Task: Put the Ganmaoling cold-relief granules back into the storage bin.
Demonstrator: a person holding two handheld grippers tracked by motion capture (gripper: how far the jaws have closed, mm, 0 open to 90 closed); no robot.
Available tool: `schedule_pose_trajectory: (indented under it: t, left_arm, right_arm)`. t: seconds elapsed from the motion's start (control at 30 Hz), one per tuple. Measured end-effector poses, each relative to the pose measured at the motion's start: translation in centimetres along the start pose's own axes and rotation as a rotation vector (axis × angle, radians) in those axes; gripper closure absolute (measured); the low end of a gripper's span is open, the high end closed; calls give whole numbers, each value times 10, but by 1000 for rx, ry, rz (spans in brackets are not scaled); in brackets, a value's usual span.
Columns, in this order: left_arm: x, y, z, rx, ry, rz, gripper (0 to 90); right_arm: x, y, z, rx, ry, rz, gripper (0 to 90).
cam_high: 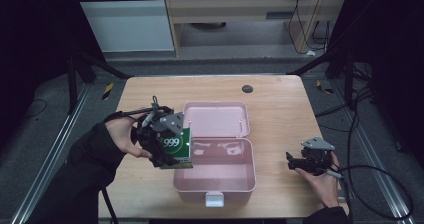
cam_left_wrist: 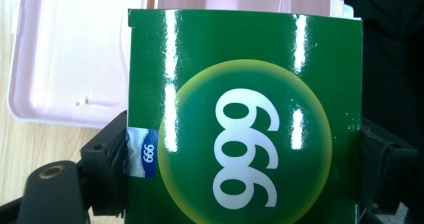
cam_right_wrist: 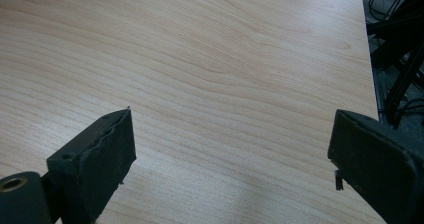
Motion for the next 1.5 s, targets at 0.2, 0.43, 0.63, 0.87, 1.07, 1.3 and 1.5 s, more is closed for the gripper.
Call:
schedule_pose_trajectory:
  t: [0.2,0.43,0.63,0.87,1.07,1.3,1.5]
  left_arm:
    - [-2,-9,-10,-15,-15,6,147]
    - [-2,-19,-21,-3,-22,14,147]
    - [-2,-26,-27,-6,-30,22,147]
    - [-3,-37,-28,-12,-35,27,147]
    - [-2,-47,-26,-19,-34,36,146]
    - [-3,-63,-19,-40,-28,43,146]
    - [-3,-74,-13,-36,-22,58,146]
  right_arm:
    - [0,0,0,0,2,-1,53]
    - [-1,-1,0,-3,3,-2,53]
    - [-1,-1,0,-3,4,-2,53]
    - [-2,-1,1,-7,0,-5,53]
    - [-2,-2,1,-9,9,-5,53]
    - [-2,-3,2,-9,8,-7,53]
    - [-3,-3,2,-10,11,-8,52]
Point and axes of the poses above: each handheld gripper's, and its own axes: y roughly backward along the jaws, z roughly out of its underside, x roughly to its right, the point moved 8 cm from there along -y, roughly forward along the jaws, and after that the axes turned 3 degrees about y, right-handed, at the moved point
